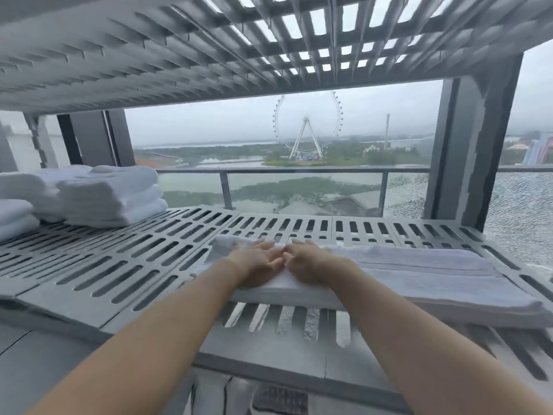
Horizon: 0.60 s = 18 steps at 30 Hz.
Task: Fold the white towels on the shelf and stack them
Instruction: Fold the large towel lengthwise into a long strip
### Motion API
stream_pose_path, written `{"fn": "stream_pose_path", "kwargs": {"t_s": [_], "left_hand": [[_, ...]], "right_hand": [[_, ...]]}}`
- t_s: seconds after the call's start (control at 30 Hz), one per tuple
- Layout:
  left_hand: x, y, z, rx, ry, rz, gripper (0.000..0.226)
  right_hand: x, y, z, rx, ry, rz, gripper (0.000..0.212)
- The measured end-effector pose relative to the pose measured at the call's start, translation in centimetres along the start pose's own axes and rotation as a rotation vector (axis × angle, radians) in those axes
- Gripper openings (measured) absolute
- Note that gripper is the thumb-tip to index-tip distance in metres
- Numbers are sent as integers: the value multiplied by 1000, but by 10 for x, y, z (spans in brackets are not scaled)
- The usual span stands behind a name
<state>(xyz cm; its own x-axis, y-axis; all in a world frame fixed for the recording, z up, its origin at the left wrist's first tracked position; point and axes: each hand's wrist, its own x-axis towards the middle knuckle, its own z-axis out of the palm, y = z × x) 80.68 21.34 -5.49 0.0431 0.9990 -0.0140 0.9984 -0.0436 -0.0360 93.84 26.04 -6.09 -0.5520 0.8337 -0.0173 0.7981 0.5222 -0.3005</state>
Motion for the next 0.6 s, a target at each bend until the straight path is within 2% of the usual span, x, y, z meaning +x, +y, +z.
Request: {"fn": "stream_pose_path", "kwargs": {"t_s": [0.23, 0.47, 0.6], "left_hand": [[1, -42, 17, -134, 11, -77, 56], [5, -57, 19, -90, -2, -103, 65], [3, -57, 18, -93, -8, -94, 68]], "right_hand": [[11, -17, 11, -107, -83, 74, 55], [13, -20, 14, -155, -53, 114, 56], [12, -22, 13, -89, -33, 98, 53]]}}
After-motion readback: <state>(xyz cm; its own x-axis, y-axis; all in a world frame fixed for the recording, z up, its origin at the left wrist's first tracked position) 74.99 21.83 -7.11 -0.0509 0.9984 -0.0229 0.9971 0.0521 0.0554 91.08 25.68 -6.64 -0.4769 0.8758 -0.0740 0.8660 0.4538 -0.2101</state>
